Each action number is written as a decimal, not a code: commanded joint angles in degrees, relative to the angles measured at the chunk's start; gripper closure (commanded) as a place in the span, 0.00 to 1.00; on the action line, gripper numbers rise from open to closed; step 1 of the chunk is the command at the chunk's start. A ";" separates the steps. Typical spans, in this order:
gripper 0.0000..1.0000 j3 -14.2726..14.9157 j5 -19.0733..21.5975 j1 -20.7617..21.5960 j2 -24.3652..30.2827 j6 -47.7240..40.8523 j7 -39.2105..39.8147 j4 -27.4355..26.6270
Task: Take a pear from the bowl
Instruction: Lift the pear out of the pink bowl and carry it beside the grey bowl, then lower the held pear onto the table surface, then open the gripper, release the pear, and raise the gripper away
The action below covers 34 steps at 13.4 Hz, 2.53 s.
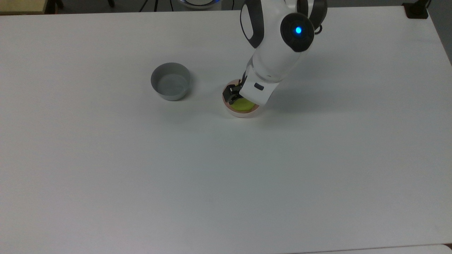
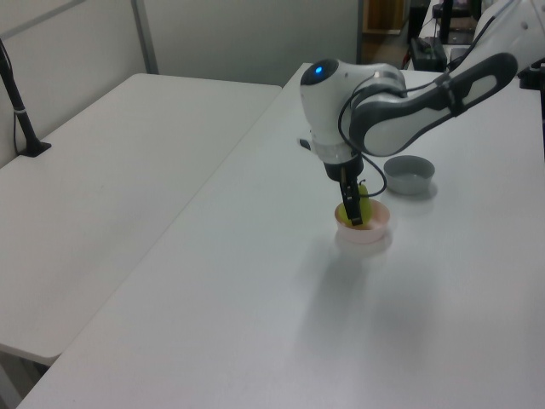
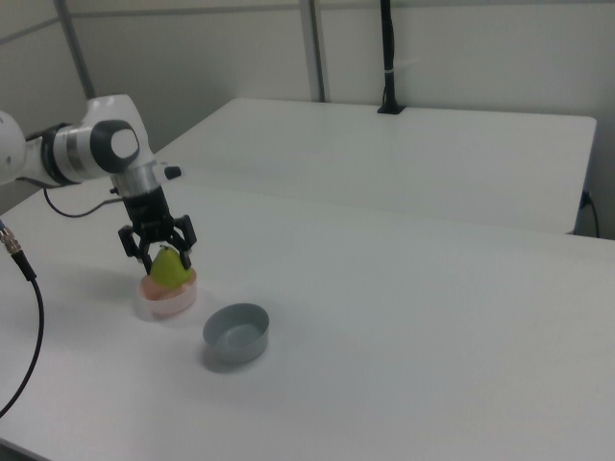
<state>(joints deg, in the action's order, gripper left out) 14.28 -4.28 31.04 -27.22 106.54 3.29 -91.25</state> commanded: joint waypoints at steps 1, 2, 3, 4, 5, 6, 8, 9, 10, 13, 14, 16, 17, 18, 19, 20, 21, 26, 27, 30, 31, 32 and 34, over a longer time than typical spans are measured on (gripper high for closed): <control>0.74 1.71 1.81 -0.98 5.86 -4.58 2.86 1.77; 0.73 2.41 2.61 -3.07 6.30 -4.50 2.86 2.73; 0.73 2.42 2.61 -4.84 6.30 -4.15 2.86 3.35; 0.71 2.42 2.70 -8.77 5.87 -3.71 3.04 3.70; 0.71 2.33 2.53 -11.42 5.34 -3.53 3.04 3.97; 0.70 2.33 2.53 -13.45 4.12 -2.48 3.13 5.45; 0.68 2.33 2.35 -16.09 2.18 1.02 3.04 6.17; 0.67 2.33 2.09 -17.41 1.48 2.96 3.13 5.99; 0.65 2.33 1.91 -18.47 0.77 4.63 3.13 5.82; 0.56 2.33 1.82 -19.53 -2.65 7.54 2.52 5.73; 0.55 2.33 1.82 -19.70 -3.27 7.98 2.51 5.73; 0.46 2.33 1.74 -19.88 -4.06 8.42 2.51 5.64; 0.38 2.33 1.74 -19.71 -4.59 8.77 2.43 5.64; 0.31 2.33 1.74 -19.62 -4.94 8.95 2.43 5.55; 0.30 2.33 1.74 -19.53 -5.21 9.30 2.43 5.55; 0.30 2.33 1.74 -19.44 -5.30 9.65 2.25 5.20; 0.21 2.33 1.74 -19.44 -5.30 10.00 2.25 4.94; 0.00 2.33 1.82 -19.44 -4.34 9.66 2.07 4.94; 0.00 2.33 1.91 -19.44 -3.55 9.31 2.07 5.11; 0.00 2.33 2.53 -19.79 2.50 6.25 1.46 4.85; 0.00 2.33 2.61 -19.79 4.70 3.62 0.68 4.85; 0.00 2.15 2.61 -19.88 7.16 1.07 -0.20 4.85; 0.00 1.63 2.79 -19.97 11.99 -4.20 -0.82 3.80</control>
<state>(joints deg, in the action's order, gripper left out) 16.68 -2.69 11.16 -24.11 109.55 4.18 -84.35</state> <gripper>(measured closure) 0.000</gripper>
